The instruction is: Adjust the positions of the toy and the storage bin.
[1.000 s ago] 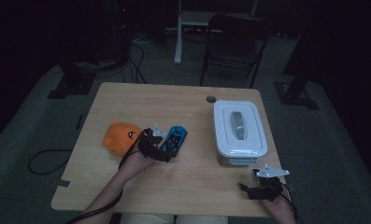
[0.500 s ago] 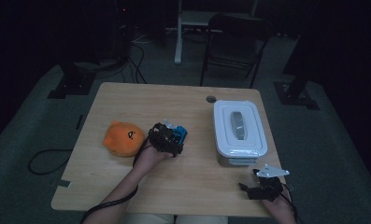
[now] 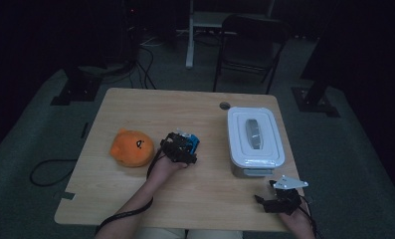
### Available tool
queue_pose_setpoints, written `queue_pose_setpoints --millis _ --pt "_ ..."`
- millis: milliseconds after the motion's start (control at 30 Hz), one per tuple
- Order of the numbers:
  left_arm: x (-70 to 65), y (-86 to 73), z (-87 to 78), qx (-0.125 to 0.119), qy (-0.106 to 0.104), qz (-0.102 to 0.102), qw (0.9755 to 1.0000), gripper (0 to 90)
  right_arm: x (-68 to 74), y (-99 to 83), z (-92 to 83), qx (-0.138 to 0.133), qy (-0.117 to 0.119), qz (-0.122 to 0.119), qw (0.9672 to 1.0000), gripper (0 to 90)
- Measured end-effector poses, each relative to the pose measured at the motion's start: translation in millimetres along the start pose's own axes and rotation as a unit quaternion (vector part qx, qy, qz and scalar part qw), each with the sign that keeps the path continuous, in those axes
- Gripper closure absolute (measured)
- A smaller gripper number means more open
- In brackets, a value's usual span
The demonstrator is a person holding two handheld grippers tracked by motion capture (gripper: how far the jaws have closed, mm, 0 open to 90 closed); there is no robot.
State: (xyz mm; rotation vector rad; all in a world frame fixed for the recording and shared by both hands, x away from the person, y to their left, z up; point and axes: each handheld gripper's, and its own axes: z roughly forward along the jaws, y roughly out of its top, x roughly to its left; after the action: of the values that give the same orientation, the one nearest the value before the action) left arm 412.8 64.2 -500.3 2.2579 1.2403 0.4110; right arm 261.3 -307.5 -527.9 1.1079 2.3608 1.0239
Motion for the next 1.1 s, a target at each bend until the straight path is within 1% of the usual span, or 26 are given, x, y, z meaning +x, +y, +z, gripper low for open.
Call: queue_pose_setpoints --millis 100,233,267,300,367,400,433,500,533,567,600,667,733,800,833,900,1033,1100 --pt "0.9 1.7 -0.4 0.002 -0.004 0.000 1.0000 7.6 0.0 0.0 0.0 0.000 0.000 0.000 1.0000 15.2" --pt "0.5 3.8 -1.7 0.000 -0.003 0.002 1.0000 7.6 0.0 0.0 0.0 0.000 -0.001 0.001 1.0000 15.2" --pt "1.0 3.9 -1.8 0.001 -0.005 0.002 1.0000 9.6 0.0 0.0 0.0 0.000 -0.001 0.001 1.0000 15.2" --pt "1.5 3.9 -1.4 0.000 -0.003 0.001 1.0000 15.1 0.1 0.0 0.0 0.000 -0.001 0.001 1.0000 15.2" --pt "1.5 4.0 -0.5 0.003 -0.005 0.006 1.0000 15.2 0.0 0.0 0.0 0.000 -0.001 0.001 1.0000 15.1" --pt "1.4 3.9 0.2 0.003 -0.005 0.004 1.0000 15.3 0.0 0.0 0.0 0.000 -0.001 0.001 1.0000 15.2" --pt "1.2 3.8 1.4 0.007 -0.010 0.007 0.9999 15.8 0.0 0.0 0.0 0.000 -0.001 0.001 1.0000 15.2" --pt "0.6 3.6 3.7 0.010 -0.010 0.009 0.9999 16.2 0.0 0.0 0.0 0.000 -0.001 0.001 1.0000 15.2" --pt "0.2 3.3 5.1 0.016 -0.013 0.009 0.9997 18.3 0.0 0.0 0.0 0.000 -0.001 0.001 1.0000 15.2" --pt "-0.2 2.8 6.4 0.016 -0.009 0.010 0.9998 20.2 0.0 0.0 0.0 0.000 -0.001 0.001 1.0000 15.1" --pt "-0.6 2.3 7.4 0.019 -0.010 0.012 0.9997 20.3 0.0 0.0 0.0 0.000 -0.001 0.001 1.0000 15.2" --pt "-1.0 1.9 7.5 0.015 -0.007 0.011 0.9998 21.0 0.0 0.0 0.0 0.000 -0.001 0.002 1.0000 15.2" --pt "-1.1 2.0 7.3 0.012 -0.006 0.014 0.9998 21.5 0.0 0.0 0.0 0.000 -0.001 0.002 1.0000 15.2" --pt "-1.3 2.3 7.2 0.008 -0.004 0.011 0.9999 22.7 0.0 0.0 0.0 0.000 -0.001 0.002 1.0000 15.2" --pt "-0.9 2.4 6.7 0.006 -0.006 0.007 0.9999 23.8 0.0 0.0 -0.1 0.000 -0.002 0.002 1.0000 15.2" --pt "-0.6 2.7 5.4 0.003 -0.003 0.013 0.9999 25.9 0.0 0.0 0.0 0.000 -0.002 0.002 1.0000 15.2" --pt "1.7 2.3 3.1 0.008 -0.009 0.018 0.9998 26.2 0.0 0.0 0.0 0.000 -0.002 0.002 1.0000 15.2" --pt "3.0 1.7 -0.9 0.007 -0.012 0.019 0.9997 26.6 0.0 0.0 0.0 0.000 -0.002 0.002 1.0000 15.2"
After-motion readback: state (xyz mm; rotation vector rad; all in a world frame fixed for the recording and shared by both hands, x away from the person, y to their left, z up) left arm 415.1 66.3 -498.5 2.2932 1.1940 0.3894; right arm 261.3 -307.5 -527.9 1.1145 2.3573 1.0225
